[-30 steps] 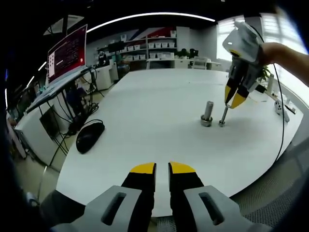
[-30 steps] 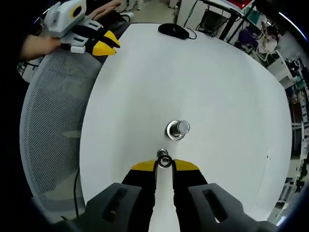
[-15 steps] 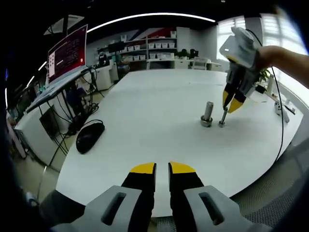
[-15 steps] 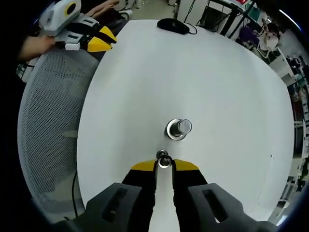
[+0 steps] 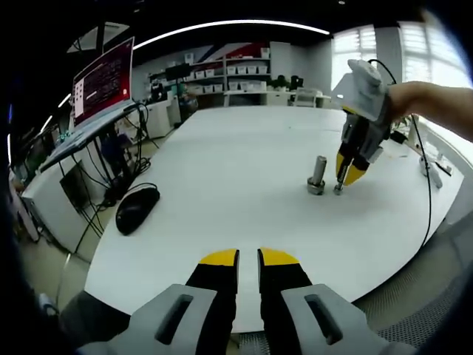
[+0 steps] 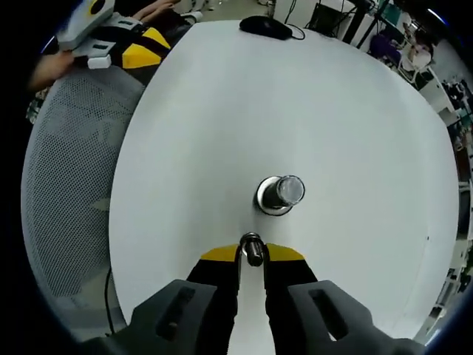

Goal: Place the washer onto the threaded stud by aligning its center hole with the stud, sliding it down to the base, and recovering from edge contact or off-axis alignment until the washer reaches the visible bottom stop.

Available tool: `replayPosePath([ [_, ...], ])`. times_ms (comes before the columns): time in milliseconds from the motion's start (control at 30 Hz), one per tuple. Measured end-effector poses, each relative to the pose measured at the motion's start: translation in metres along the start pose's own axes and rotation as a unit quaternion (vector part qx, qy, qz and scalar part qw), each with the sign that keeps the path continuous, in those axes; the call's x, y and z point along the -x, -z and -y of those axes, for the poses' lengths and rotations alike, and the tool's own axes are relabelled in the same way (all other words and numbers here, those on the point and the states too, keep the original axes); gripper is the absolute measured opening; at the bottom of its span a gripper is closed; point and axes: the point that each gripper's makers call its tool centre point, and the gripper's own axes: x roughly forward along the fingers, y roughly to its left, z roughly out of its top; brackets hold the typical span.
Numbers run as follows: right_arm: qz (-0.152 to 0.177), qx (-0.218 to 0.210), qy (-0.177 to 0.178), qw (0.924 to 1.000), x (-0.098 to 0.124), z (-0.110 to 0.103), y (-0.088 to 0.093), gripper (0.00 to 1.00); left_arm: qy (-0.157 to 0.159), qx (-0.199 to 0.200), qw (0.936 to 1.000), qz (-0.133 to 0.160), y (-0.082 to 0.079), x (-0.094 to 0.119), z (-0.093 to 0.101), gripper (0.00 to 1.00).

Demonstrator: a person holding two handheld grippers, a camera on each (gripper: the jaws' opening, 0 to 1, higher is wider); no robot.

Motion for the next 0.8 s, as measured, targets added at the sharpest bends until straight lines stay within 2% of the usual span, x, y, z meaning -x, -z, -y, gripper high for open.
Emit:
replayPosePath([
  [300, 0.003, -0.005, -0.008, 0.9999, -0.006, -0.001, 0.001, 0.14, 0.003, 0.001, 1.0, 0.002, 0.0, 0.0, 0.001, 0.07],
  [400, 0.009, 0.016, -0.01, 0.9998, -0.006, -0.001, 0.002, 0.15, 0.003, 0.002, 1.0, 0.003, -0.001, 0.0, 0.001, 0.07],
  [500, 0.016, 0.02, -0.005, 0.9996, -0.005, -0.002, 0.003, 0.21, 0.002, 0.002, 1.0, 0.003, -0.001, 0.0, 0.0, 0.07],
  [567, 0.028, 0.022, 0.016, 0.9993, -0.002, 0.003, 0.004, 0.23, 0.002, 0.002, 1.0, 0.003, -0.001, 0.0, 0.0, 0.07],
  [667, 0.045, -0.005, 0.038, 0.9983, 0.004, 0.006, 0.008, 0.24, 0.002, 0.001, 1.0, 0.002, 0.0, 0.0, 0.0, 0.07],
  [800, 0.097, -0.046, 0.076, 0.9913, 0.017, 0.011, 0.009, 0.26, 0.001, 0.001, 1.0, 0.0, 0.0, 0.0, 0.0, 0.07],
])
